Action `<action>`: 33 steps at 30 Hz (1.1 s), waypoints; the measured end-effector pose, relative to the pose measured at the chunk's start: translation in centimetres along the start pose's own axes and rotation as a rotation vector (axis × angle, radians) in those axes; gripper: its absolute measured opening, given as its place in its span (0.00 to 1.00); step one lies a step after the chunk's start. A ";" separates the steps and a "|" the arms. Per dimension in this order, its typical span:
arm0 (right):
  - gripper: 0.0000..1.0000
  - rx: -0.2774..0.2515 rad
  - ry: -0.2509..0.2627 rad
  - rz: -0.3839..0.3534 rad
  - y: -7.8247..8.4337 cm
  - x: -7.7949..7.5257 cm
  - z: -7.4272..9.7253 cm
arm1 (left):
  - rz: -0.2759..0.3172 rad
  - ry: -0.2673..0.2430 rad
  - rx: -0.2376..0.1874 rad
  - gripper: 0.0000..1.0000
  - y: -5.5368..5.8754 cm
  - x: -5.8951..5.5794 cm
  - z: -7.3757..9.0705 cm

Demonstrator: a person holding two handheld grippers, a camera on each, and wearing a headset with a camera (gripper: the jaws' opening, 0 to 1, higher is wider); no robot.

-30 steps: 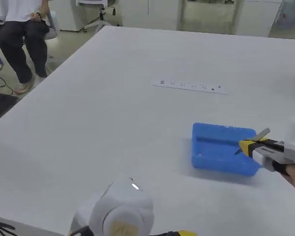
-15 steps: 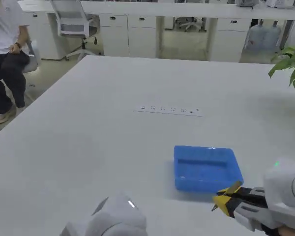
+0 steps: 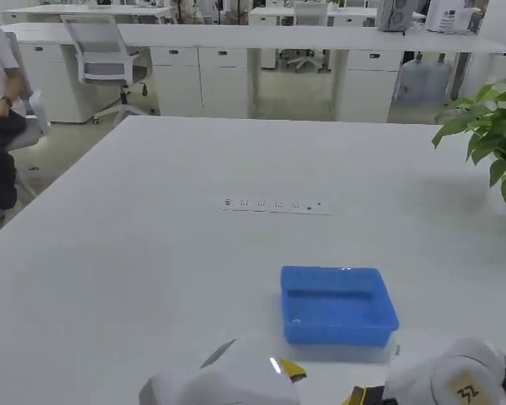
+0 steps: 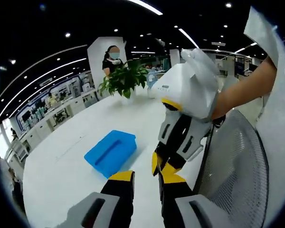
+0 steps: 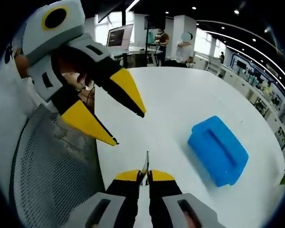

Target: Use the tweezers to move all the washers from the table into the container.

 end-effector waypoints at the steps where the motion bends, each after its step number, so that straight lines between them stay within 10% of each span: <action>1: 0.03 0.006 -0.010 0.019 0.0 0.1 -0.1 | -0.027 0.017 0.002 0.14 -0.2 -0.1 -0.3; 6: 0.03 0.049 -0.051 0.081 0.2 0.4 -0.5 | -0.183 0.136 0.015 0.13 -0.7 -0.5 -1.1; 17: 0.03 0.108 -0.096 0.198 0.6 0.0 -1.4 | -0.301 0.297 0.116 0.00 -0.7 0.3 -3.4; 29: 0.05 0.176 -0.025 0.207 3.4 -2.6 -2.3 | -0.361 0.311 0.185 0.00 0.8 3.4 -6.5; 33: 0.06 0.168 0.017 0.103 4.7 -2.8 -2.9 | -0.331 0.325 0.233 0.00 1.9 4.6 -8.1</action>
Point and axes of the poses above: the centre of the closed fingertips' face, and the gripper's own axes: z roughly backward along the fingers, x roughly to its left, y roughly out of its underside, the point moved 10 cm from there along z, roughly backward along the fingers, and after that the axes turned 14 degrees about z, right-handed, at the moved point
